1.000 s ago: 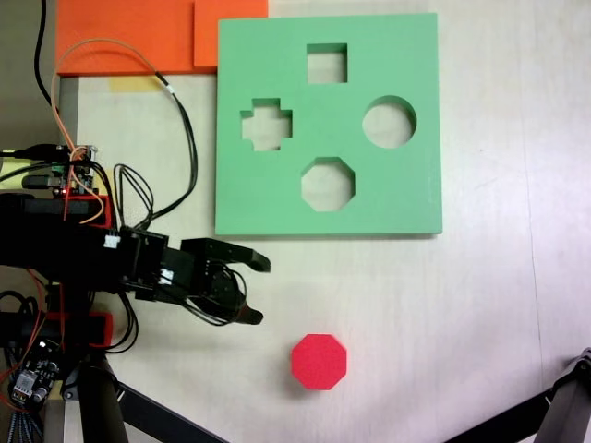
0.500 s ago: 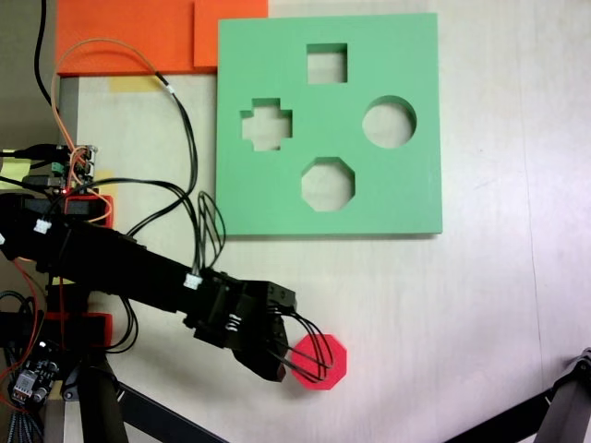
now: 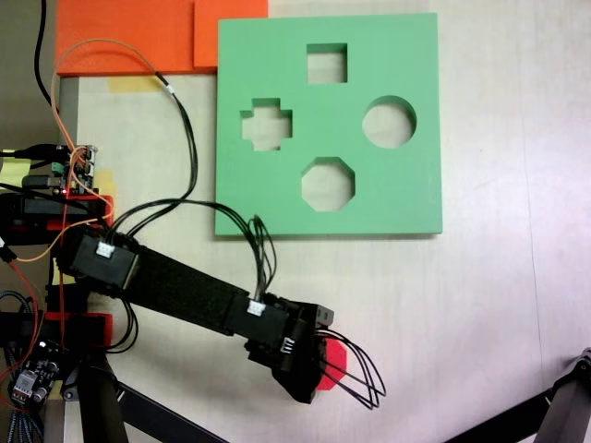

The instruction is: Put the octagonal pillar block into the corresponding hole

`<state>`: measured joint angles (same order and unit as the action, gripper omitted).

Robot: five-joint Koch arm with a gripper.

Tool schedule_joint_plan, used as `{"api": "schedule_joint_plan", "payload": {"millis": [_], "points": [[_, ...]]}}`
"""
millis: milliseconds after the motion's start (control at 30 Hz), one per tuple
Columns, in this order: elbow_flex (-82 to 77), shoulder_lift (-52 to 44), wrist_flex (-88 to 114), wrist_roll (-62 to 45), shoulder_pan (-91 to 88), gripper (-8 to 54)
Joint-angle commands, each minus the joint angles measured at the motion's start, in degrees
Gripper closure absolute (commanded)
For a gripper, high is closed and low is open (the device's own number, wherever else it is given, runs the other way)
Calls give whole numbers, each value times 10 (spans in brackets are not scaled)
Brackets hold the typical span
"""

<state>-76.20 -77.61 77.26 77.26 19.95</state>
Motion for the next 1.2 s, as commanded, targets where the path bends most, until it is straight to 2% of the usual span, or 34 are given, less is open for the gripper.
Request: {"api": "schedule_joint_plan", "payload": {"millis": [0,767,833,900,933,1167], "points": [[30,0,15,-6,10,-67],[35,65,35,-80,26,-59],[35,71,35,-80,21,14],[30,72,40,-81,25,133],[27,72,40,-83,29,165],[28,91,55,-91,35,175]]}}
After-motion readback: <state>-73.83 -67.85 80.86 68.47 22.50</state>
